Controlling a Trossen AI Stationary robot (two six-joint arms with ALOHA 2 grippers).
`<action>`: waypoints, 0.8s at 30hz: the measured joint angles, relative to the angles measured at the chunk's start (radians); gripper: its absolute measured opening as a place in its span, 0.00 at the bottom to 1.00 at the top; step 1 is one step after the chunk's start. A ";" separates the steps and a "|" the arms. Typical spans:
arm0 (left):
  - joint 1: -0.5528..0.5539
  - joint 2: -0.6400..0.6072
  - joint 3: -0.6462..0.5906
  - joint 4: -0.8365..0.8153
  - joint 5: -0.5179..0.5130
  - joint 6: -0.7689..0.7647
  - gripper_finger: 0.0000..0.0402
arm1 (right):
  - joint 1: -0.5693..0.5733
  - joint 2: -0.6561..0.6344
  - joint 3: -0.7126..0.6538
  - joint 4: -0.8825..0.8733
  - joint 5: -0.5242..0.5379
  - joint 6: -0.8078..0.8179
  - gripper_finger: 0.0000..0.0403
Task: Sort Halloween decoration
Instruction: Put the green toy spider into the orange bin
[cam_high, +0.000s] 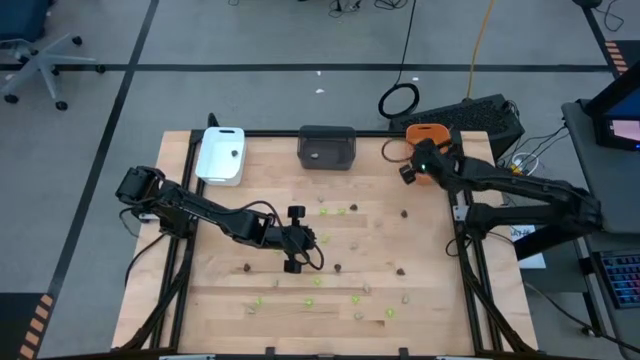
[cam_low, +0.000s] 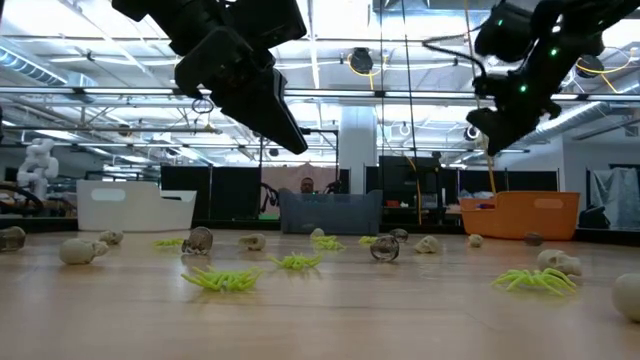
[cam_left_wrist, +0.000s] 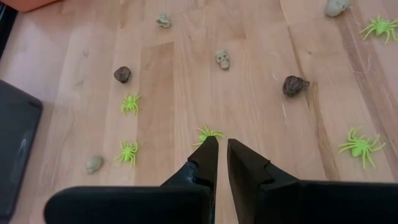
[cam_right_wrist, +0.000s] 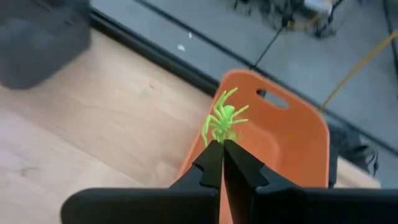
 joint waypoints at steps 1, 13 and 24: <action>0.000 0.000 0.000 0.000 0.000 -0.001 0.08 | -0.027 0.010 0.000 0.001 -0.021 -0.001 0.00; 0.000 0.000 0.000 0.005 0.005 -0.003 0.08 | -0.255 0.159 0.000 -0.023 -0.041 -0.059 0.00; 0.000 0.000 0.000 0.005 0.005 -0.030 0.08 | -0.338 0.228 0.000 -0.020 -0.039 -0.055 0.08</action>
